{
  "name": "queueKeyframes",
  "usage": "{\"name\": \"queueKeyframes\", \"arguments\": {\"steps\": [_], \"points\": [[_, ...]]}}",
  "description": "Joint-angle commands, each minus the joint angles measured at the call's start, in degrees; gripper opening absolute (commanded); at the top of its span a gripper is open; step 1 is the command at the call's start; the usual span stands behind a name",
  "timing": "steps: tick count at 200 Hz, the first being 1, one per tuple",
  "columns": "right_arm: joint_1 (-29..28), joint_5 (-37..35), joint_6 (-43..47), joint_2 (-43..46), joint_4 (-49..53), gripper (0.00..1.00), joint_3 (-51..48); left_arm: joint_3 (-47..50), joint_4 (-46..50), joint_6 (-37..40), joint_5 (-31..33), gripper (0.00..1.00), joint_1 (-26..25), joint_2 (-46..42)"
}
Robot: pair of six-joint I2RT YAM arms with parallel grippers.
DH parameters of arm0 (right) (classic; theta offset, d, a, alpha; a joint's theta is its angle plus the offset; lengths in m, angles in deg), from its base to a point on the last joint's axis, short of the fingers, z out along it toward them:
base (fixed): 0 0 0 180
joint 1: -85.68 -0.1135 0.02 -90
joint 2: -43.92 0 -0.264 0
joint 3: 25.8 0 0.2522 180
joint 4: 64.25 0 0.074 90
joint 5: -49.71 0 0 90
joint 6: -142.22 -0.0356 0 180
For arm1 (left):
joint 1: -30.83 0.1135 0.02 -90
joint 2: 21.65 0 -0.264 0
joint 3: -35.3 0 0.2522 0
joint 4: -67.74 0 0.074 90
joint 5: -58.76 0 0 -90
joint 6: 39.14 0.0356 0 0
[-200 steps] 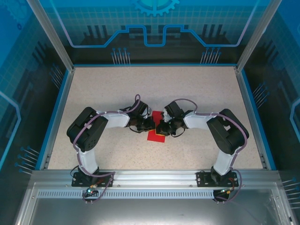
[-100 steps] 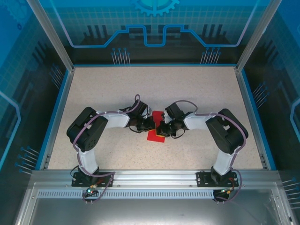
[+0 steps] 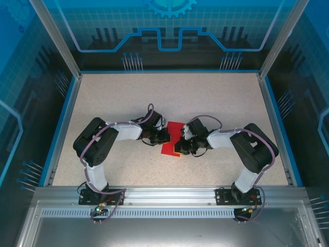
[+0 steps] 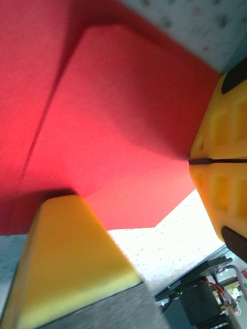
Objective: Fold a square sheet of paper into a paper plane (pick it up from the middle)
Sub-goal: Fold the triangle a second time at the center of the table.
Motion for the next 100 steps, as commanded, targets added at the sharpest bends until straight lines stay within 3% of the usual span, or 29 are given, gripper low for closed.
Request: {"name": "queueKeyframes", "arguments": {"steps": [1,67,100], "points": [[-0.1,-0.7,2.2,2.1,6.6,0.09,-1.2,1.0,2.2,-0.4,2.3,0.01,0.0,1.2],[0.1,-1.9,2.4,-0.7,6.1,0.05,-4.2,0.4,2.1,-0.7,0.6,0.02,0.0,-0.5],[0.2,-2.6,2.3,-0.7,6.5,0.00,-3.7,0.4,1.3,-0.5,-1.9,0.10,-1.7,-7.1]]}}
